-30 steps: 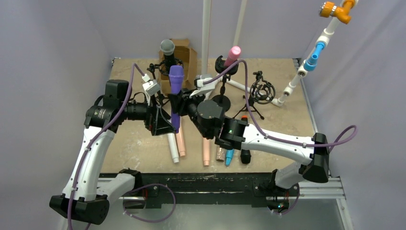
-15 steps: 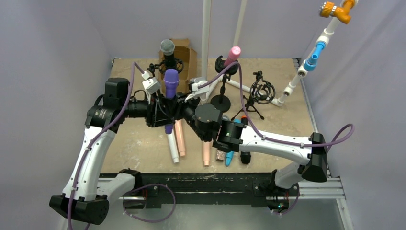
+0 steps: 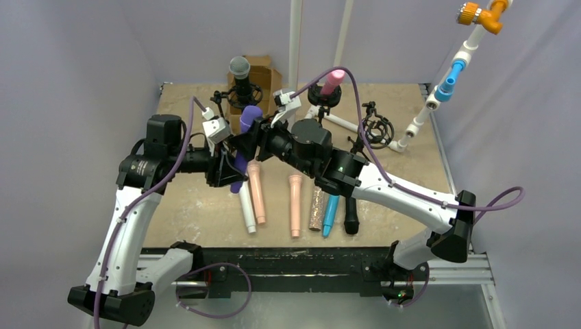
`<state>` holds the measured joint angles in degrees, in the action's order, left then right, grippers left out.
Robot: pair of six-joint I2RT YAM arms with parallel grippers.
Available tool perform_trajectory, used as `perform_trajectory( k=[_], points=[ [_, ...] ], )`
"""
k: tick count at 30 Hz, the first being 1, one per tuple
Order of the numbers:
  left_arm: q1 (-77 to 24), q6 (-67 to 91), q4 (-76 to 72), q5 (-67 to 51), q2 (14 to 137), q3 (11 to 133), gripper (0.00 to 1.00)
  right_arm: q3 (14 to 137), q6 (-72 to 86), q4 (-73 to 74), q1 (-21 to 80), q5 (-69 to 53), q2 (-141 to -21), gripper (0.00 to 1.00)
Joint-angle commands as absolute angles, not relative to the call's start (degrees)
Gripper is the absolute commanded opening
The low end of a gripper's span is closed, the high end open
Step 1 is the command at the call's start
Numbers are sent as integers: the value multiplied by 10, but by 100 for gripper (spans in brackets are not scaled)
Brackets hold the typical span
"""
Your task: Attach the microphones to the stand
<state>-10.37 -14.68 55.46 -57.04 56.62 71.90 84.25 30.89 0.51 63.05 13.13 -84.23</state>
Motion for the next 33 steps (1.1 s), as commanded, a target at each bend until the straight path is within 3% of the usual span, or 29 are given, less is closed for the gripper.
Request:
perform_trajectory(
  k=[1, 3, 6, 7, 10, 15, 25, 33],
  points=[
    [-112, -193, 581, -594, 560, 748, 0, 879, 309, 24, 625, 81, -846, 45],
    [-112, -193, 584, -585, 562, 752, 6, 881, 297, 39, 624, 96, -842, 28],
    [-112, -173, 581, -537, 562, 755, 84, 879, 260, 66, 625, 156, -814, 12],
    [-112, -171, 575, -517, 558, 754, 98, 880, 234, 78, 624, 202, -796, 9],
    [-112, -154, 546, -450, 546, 739, 100, 874, 159, 106, 625, 327, -749, 0],
    [-100, -134, 530, -389, 552, 726, 100, 827, 37, 77, 597, 480, -654, 0],
    [-97, -126, 516, -367, 564, 713, 100, 762, -116, -54, 506, 583, -566, 0],
    [-97, -128, 526, -347, 578, 713, 100, 731, -122, -66, 452, 585, -555, 0]
  ],
)
